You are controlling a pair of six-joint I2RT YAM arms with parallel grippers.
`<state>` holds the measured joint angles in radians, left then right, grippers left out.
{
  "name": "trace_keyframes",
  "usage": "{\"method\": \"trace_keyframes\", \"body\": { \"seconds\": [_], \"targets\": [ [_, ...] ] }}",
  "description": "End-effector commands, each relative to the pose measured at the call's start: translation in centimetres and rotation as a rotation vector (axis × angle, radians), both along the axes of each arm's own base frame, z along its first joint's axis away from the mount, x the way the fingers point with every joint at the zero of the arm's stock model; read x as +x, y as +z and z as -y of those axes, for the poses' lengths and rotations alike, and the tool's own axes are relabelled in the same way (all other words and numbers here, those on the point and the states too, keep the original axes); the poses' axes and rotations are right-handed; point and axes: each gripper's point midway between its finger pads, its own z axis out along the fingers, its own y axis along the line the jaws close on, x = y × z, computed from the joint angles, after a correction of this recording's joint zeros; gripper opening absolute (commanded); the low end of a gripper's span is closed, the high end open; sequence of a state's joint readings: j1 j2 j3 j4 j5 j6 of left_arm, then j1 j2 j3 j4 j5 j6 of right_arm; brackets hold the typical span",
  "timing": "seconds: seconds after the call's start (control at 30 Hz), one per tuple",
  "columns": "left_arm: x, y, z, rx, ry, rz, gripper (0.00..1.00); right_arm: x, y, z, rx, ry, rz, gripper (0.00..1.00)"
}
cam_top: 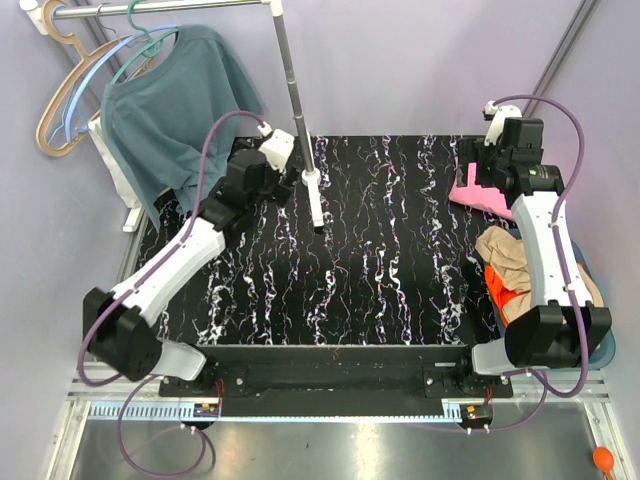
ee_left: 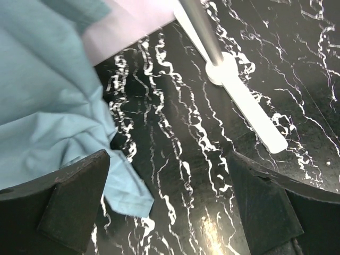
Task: Fold and stack the t-shirts
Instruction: Neatly place the folded tshirt to the corner
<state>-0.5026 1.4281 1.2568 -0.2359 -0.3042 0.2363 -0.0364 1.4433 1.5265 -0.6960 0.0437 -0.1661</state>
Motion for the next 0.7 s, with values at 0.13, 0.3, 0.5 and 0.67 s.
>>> {"method": "trace_keyframes", "body": {
  "seconds": [0.13,0.3,0.5,0.67],
  "targets": [
    [-3.8,6.3,-4.6,-0.133,0.143,0.24,0.99,-3.8,1.8,-3.5,0.161,0.102,0.051,1.0],
    [-4.6,6.6,-6.0,-0.12,0.184,0.254,0.99,-4.4,2.5,-4.0,0.191,0.112,0.071,1.0],
    [-5.2,7.3,-6.7,-0.122,0.197,0.265,0.99,-4.6,2.8,-4.2,0.2,0.115,0.093,1.0],
    [-5.0,7.2,-6.6,-0.126,0.197,0.262,0.99,-4.7,2.4,-4.2,0.202,0.112,0.086,1.0]
  ]
}}
